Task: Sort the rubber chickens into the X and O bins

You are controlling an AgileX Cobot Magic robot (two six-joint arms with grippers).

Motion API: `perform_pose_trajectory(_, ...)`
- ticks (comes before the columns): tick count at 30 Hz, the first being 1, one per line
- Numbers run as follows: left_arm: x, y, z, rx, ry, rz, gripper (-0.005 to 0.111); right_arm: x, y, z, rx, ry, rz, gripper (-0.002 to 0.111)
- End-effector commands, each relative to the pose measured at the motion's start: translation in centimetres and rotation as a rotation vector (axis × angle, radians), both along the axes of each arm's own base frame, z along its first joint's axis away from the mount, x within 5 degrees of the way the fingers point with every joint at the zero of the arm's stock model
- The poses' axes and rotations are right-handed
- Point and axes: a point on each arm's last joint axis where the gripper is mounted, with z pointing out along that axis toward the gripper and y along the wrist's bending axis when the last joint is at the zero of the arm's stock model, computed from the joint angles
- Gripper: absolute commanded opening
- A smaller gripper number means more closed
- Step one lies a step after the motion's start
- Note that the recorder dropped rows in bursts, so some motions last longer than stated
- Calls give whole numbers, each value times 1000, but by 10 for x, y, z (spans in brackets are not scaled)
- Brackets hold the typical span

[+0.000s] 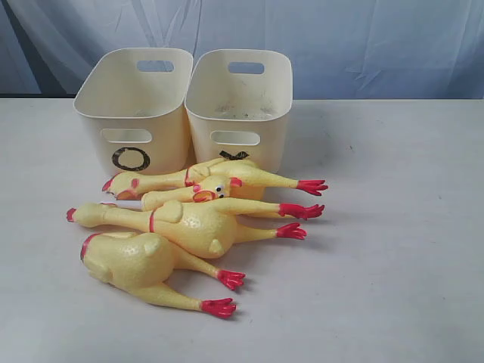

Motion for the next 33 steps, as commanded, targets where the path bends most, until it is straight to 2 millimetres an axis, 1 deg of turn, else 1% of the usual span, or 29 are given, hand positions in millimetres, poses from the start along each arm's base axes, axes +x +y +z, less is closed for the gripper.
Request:
perform_pose_trajectory(1,0,0,1,3,-4,-5,0,0,0,1,-3,-12,1,0)
perform_pose_trajectory(26,0,0,1,17,-7,-4,0,0,0,1,-3,-10,0,0)
perform_pose_trajectory(29,1,0,3,24,-37,-2,0,0,0,1,-3,-10,0,0)
perform_pose_trajectory(33,2,0,11,15,-124,0,0,0,0,1,-3,-12,1,0)
